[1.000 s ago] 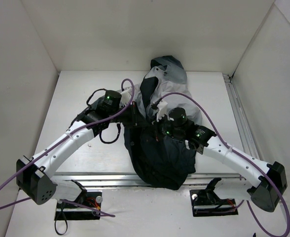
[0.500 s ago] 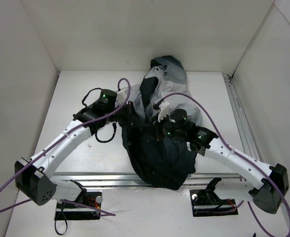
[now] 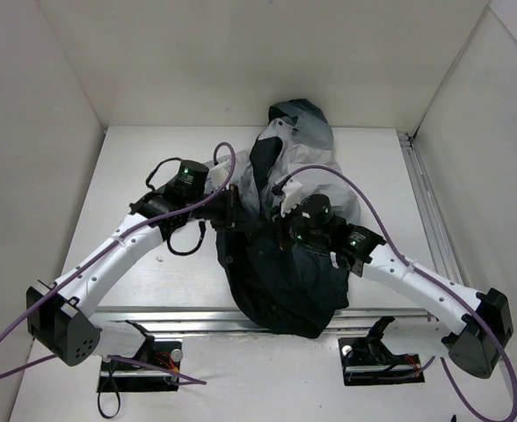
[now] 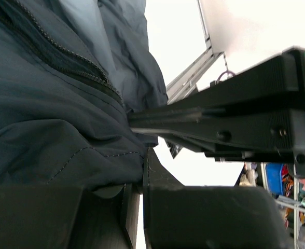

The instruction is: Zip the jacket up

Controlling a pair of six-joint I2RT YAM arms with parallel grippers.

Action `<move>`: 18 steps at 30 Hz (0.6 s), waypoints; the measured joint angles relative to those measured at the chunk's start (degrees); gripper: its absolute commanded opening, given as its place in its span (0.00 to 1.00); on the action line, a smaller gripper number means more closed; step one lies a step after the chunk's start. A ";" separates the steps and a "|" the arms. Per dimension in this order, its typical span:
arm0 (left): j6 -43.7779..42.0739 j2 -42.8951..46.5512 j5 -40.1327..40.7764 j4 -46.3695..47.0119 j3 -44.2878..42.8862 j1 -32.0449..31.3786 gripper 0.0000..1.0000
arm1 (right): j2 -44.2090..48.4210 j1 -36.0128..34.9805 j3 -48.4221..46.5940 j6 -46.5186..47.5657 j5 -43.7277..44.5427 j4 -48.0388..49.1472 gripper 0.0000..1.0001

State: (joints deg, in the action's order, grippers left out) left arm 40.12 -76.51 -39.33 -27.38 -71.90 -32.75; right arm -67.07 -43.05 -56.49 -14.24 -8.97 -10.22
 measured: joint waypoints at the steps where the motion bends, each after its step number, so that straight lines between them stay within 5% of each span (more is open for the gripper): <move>1: -0.35 0.00 -0.22 -0.31 0.00 0.00 0.00 | -0.20 0.02 0.00 0.17 0.26 0.00 0.00; 18: -3.39 5.99 1.51 -2.54 4.57 6.84 0.00 | -0.92 5.38 -1.95 0.94 -3.78 1.75 0.00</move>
State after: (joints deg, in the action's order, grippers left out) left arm 36.73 -70.52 -37.82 -29.91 -67.33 -25.91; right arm -67.99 -37.67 -58.43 -13.30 -12.75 -8.47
